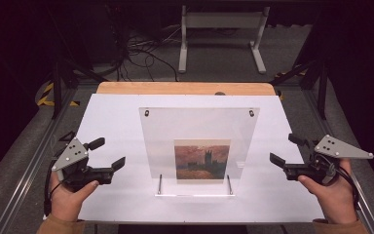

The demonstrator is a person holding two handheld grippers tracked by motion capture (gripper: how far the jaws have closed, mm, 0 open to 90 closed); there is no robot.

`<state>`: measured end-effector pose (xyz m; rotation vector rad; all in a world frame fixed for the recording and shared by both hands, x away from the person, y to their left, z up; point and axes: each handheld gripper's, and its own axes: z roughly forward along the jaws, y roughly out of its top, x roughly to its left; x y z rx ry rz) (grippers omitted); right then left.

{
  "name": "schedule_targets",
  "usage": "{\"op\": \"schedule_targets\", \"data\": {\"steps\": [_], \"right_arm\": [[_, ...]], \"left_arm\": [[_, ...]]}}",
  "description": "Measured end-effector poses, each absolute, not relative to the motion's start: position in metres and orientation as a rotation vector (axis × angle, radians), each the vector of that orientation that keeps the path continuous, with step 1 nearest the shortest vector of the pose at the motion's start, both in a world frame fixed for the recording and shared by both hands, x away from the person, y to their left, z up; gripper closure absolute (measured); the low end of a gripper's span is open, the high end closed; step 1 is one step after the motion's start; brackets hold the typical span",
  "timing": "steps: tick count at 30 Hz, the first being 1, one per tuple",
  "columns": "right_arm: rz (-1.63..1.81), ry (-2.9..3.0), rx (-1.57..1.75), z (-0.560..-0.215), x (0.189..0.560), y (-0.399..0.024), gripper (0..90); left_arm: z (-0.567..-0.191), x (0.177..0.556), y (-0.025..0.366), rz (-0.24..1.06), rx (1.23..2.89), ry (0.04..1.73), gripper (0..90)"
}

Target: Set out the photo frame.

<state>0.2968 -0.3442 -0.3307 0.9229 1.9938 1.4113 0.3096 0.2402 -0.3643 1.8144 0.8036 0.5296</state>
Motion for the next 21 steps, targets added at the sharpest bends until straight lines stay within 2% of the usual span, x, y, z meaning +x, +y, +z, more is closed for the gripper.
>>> {"op": "schedule_targets", "data": {"steps": [21], "right_arm": [[1.391, 2.029, 1.069, -0.422, 0.306, -0.352, 5.5]], "left_arm": [[-0.447, 0.314, 0.256, 0.459, 1.828, 0.854, 7.6]]}}
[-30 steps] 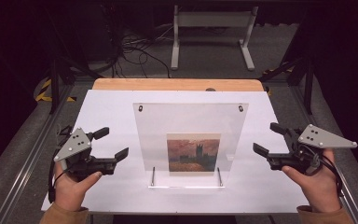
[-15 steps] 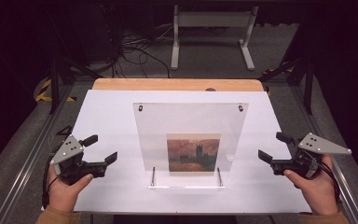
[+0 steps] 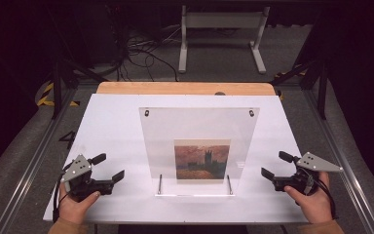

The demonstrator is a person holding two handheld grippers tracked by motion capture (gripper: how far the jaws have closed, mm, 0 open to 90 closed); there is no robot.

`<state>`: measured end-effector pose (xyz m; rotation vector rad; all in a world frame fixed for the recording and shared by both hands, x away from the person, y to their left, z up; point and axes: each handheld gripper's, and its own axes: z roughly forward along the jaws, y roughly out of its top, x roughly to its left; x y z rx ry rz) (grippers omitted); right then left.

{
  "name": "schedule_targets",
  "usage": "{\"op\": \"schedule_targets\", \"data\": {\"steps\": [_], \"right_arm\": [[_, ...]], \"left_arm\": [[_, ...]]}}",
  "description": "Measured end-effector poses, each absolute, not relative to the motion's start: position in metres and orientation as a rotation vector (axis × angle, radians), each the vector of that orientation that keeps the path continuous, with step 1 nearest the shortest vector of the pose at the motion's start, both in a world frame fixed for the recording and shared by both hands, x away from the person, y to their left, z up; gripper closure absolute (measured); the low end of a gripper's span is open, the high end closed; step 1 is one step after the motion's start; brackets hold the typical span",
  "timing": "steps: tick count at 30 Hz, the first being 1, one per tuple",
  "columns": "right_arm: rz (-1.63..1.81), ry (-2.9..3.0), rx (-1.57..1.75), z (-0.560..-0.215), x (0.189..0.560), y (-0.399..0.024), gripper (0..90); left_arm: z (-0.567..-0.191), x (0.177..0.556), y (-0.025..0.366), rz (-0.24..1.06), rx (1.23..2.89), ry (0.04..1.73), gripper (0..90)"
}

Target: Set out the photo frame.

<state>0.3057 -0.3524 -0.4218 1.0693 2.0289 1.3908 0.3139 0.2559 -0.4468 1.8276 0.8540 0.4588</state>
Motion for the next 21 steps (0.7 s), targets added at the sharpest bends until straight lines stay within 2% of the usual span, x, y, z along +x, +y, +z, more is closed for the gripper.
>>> {"op": "schedule_targets", "data": {"steps": [14, 21], "right_arm": [[1.365, 2.064, 1.117, -0.454, 0.301, -0.348, 5.2], [1.239, 2.149, 1.112, -0.455, 0.303, -0.339, 7.1]], "left_arm": [[-0.465, 0.315, 0.248, 0.446, 1.876, 0.866, 7.5], [-0.467, 0.316, 0.245, 0.449, 1.894, 0.886, 7.5]]}}
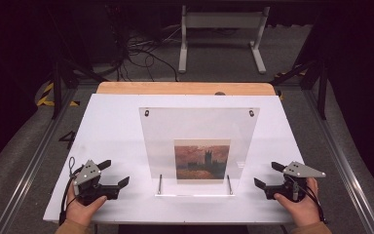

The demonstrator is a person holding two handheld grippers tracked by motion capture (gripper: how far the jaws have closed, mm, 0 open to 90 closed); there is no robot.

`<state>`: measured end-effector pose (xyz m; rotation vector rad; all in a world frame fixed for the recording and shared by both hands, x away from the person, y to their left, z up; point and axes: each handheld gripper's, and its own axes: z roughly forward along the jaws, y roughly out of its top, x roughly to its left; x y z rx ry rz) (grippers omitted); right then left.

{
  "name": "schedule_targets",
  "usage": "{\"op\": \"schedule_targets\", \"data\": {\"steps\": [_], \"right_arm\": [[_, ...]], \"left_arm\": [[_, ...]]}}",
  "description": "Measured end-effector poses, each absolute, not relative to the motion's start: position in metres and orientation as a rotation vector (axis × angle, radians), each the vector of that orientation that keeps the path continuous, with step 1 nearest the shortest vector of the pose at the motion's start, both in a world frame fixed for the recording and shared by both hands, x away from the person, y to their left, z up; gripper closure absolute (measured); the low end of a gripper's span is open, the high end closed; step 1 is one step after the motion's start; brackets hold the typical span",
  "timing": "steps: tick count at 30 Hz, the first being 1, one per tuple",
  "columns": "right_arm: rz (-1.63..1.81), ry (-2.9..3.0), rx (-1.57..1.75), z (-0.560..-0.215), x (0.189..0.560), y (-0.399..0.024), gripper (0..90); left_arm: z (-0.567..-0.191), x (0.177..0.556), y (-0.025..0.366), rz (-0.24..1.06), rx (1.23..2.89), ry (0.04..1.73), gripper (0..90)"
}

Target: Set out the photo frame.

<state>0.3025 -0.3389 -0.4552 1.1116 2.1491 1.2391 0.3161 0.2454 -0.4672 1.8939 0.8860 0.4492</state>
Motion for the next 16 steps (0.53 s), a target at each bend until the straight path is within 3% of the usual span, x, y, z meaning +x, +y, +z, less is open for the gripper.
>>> {"op": "schedule_targets", "data": {"steps": [16], "right_arm": [[1.15, 2.178, 1.139, -0.4554, 0.3058, -0.3336, 7.8]], "left_arm": [[-0.4647, 0.3165, 0.2415, 0.46, 1.913, 0.9, 7.8]]}}
